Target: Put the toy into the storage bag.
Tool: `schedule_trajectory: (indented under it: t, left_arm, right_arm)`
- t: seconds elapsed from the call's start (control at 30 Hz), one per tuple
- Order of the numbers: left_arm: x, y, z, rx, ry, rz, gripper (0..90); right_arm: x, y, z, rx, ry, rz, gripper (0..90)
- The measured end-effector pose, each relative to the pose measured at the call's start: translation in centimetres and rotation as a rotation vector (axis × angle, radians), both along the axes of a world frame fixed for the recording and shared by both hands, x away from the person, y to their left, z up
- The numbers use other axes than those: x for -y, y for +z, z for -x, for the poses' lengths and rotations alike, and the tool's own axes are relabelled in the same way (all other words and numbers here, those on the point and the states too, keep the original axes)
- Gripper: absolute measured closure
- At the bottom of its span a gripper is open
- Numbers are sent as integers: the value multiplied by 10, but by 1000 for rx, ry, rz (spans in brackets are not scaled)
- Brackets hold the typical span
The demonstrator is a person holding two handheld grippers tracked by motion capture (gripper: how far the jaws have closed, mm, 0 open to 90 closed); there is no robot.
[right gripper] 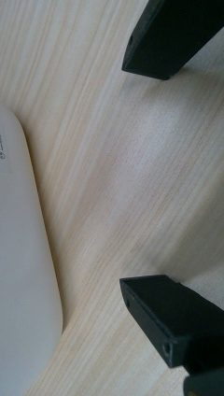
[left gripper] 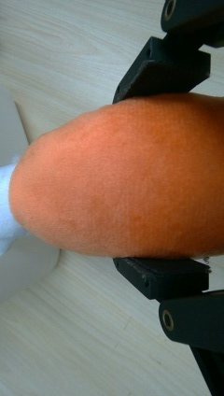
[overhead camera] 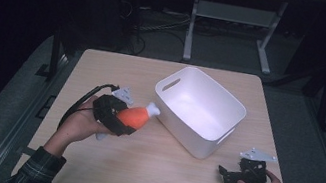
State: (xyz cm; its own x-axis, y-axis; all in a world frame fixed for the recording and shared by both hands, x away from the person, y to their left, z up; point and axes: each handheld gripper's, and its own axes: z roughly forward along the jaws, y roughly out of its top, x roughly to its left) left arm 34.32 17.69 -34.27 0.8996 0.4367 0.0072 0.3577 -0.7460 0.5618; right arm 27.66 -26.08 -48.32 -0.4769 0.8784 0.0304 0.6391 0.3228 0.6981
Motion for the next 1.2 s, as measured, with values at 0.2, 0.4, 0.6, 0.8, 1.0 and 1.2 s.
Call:
schedule_trajectory:
  t: [0.2,0.4,0.6,0.8,1.0,1.2]
  left_arm:
    - [3,10,-3,11,-2,6,255]
    - [6,17,-7,21,-16,-1,255]
    - [8,24,-12,25,-22,-2,255]
    - [11,29,-16,26,-24,5,255]
    - [17,37,-20,35,-31,9,255]
    - [26,45,-29,49,-36,2,255]
  right_arm:
    - [0,0,0,2,0,2,0]
    - [0,0,0,1,-1,1,0]
    - [0,0,0,-1,-1,0,0]
    - [0,0,0,0,0,0,0]
    - [0,0,0,0,0,0,0]
    - [0,0,0,0,0,0,0]
